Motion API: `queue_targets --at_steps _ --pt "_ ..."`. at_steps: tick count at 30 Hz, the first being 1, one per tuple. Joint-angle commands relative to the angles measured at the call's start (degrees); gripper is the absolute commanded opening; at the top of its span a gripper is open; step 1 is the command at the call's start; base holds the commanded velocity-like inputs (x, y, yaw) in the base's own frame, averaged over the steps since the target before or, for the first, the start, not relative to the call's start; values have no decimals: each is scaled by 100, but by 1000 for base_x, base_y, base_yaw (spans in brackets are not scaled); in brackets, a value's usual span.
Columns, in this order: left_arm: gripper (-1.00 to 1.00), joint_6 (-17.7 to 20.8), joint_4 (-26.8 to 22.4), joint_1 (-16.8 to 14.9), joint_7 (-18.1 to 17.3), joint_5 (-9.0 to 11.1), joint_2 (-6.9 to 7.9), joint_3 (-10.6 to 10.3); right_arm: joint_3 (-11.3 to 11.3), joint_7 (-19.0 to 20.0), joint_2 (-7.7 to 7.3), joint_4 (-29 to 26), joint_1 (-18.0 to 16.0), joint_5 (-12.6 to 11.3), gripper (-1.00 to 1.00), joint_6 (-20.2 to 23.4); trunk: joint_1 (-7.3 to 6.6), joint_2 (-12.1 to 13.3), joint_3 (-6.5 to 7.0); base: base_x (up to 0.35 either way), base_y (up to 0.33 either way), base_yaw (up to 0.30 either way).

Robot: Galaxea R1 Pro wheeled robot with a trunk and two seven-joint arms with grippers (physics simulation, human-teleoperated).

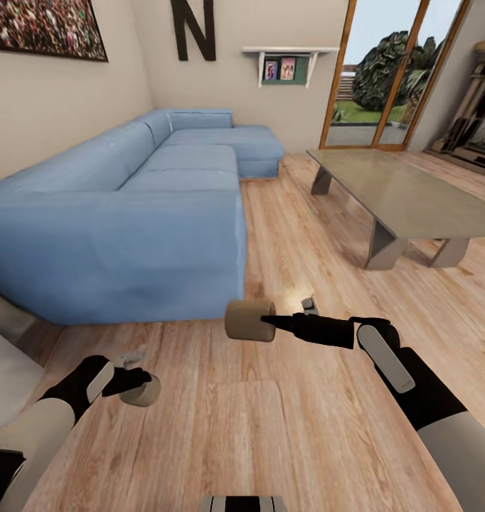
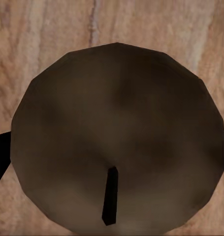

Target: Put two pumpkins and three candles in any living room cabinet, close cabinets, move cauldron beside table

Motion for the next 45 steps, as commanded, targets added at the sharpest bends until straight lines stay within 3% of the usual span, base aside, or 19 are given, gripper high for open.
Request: queue_targets --at_steps 1,20,33,45 --pt "-100 22 -9 0 -18 -10 3 -26 6 -17 -5 0 -4 -2 -100 13 -3 0 25 -4 0 -93" --pt "-100 24 -22 0 -14 -10 -16 -21 1 -68 0 89 -4 -6 -100 16 -52 25 594 -126 0 -182" --pt "-100 24 -22 0 -9 -10 -27 -26 -18 -68 -2 121 -4 -6 -100 16 -86 43 895 -89 0 -26" --pt "-100 24 -22 0 -3 -10 -44 -29 -46 -68 1 169 -4 -6 -100 16 -117 59 1232 -101 0 -201"
